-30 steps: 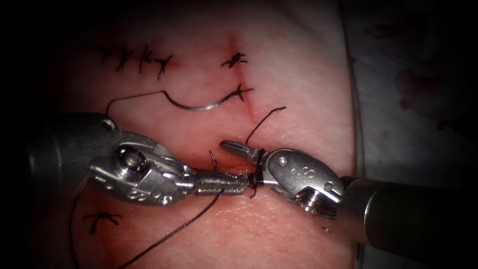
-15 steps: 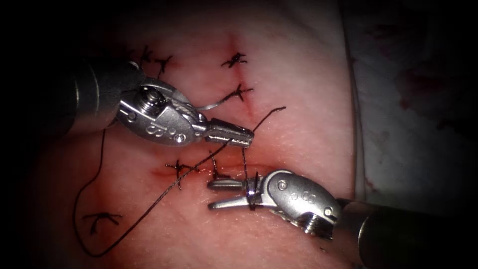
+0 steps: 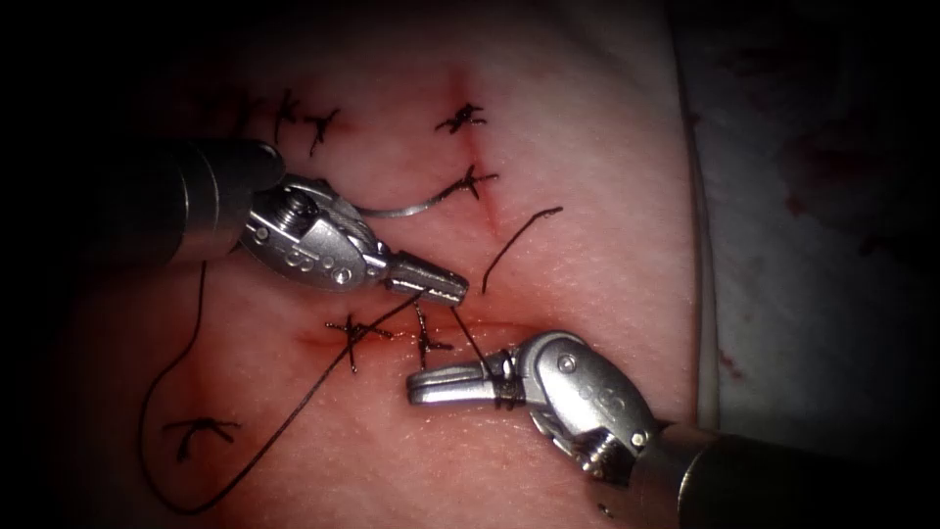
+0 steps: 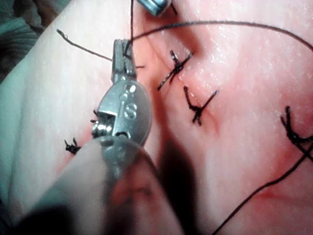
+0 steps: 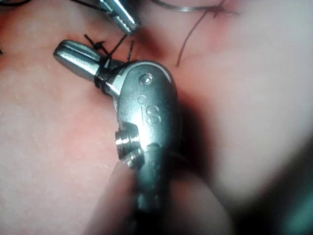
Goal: Wound Closure
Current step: Wrap the suture two times counter clockwise around the right tool, then grab the suture tail with the right tool.
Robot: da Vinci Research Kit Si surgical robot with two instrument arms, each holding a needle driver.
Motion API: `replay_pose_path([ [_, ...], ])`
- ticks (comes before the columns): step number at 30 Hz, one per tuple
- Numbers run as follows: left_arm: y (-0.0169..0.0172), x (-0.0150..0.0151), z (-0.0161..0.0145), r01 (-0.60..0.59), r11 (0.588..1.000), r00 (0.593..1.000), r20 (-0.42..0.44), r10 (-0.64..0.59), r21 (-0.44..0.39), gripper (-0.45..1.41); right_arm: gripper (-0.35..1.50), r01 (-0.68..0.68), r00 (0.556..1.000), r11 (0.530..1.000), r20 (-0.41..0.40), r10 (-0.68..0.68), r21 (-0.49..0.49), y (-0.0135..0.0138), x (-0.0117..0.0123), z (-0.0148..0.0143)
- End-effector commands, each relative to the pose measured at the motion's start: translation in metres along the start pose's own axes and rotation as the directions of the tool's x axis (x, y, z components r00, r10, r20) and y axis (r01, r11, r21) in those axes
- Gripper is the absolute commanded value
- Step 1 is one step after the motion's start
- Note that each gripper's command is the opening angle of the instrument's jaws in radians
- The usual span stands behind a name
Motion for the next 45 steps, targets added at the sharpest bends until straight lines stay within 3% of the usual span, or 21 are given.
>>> replay_pose_path([
  [1,0.0001,-0.001,0.0005,-0.002,1.0,1.0,0.025,0.002,0.005,-0.45,-0.27,-0.028,0.998,1.0,-0.06,0.027,-0.011,0.0002,-0.0002,0.0011],
  [2,0.0005,-0.0013,0.0005,-0.006,1.0,0.999,0.04,0.006,0.008,-0.45,-0.3,-0.06,0.993,0.993,-0.112,0.049,-0.101,0.0003,0.0,0.0009],
  [6,0.0022,-0.0022,0.0006,-0.003,1.0,0.998,0.059,0.001,0.024,-0.45,-0.15,-0.145,0.966,0.942,-0.247,0.07,-0.302,0.001,0.0007,0.0005],
  [9,0.0033,-0.0023,0.0005,-0.008,0.999,0.997,0.077,0.005,0.046,-0.45,-0.01,-0.169,0.957,0.922,-0.281,0.07,-0.347,0.0015,0.001,0.0002],
  [11,0.0039,-0.0021,0.0005,-0.008,0.998,0.996,0.084,0.002,0.065,-0.45,0.14,-0.171,0.956,0.92,-0.284,0.069,-0.352,0.0017,0.0011,0.0001],
  [13,0.0045,-0.0016,0.0006,-0.01,0.997,0.995,0.101,0.003,0.075,-0.45,0.47,-0.17,0.959,0.918,-0.273,0.072,-0.358,0.0018,0.0011,0.0],
  [14,0.0047,-0.0014,0.0007,-0.01,0.997,0.994,0.109,0.002,0.079,-0.45,0.62,-0.171,0.962,0.897,-0.265,0.063,-0.407,0.0018,0.0011,0.0],
  [20,0.006,0.0007,0.0017,-0.003,0.995,0.988,0.155,-0.013,0.101,-0.45,0.78,-0.162,0.98,0.739,-0.197,0.04,-0.654,0.0013,0.0015,-0.0013],
  [25,0.0067,0.0024,0.0027,-0.018,0.993,0.984,0.177,-0.002,0.115,-0.45,1.18,-0.19,0.979,0.658,-0.19,0.072,-0.729,0.0012,0.002,-0.0028],
  [30,0.0069,0.0026,0.0033,-0.045,0.992,0.979,0.205,0.02,0.116,-0.45,1.26,-0.246,0.966,0.61,-0.239,0.095,-0.753,0.0017,0.0023,-0.0036],
  [38,0.0071,0.0025,0.0033,-0.057,0.992,0.977,0.211,0.032,0.113,-0.45,1.28,-0.324,0.943,0.577,-0.307,0.129,-0.75,0.0026,0.0028,-0.0046],
  [45,0.0078,0.003,0.0038,-0.077,0.991,0.973,0.225,0.051,0.109,-0.45,1.28,-0.308,0.952,0.505,-0.263,0.16,-0.806,0.0036,0.0027,-0.0052],
])
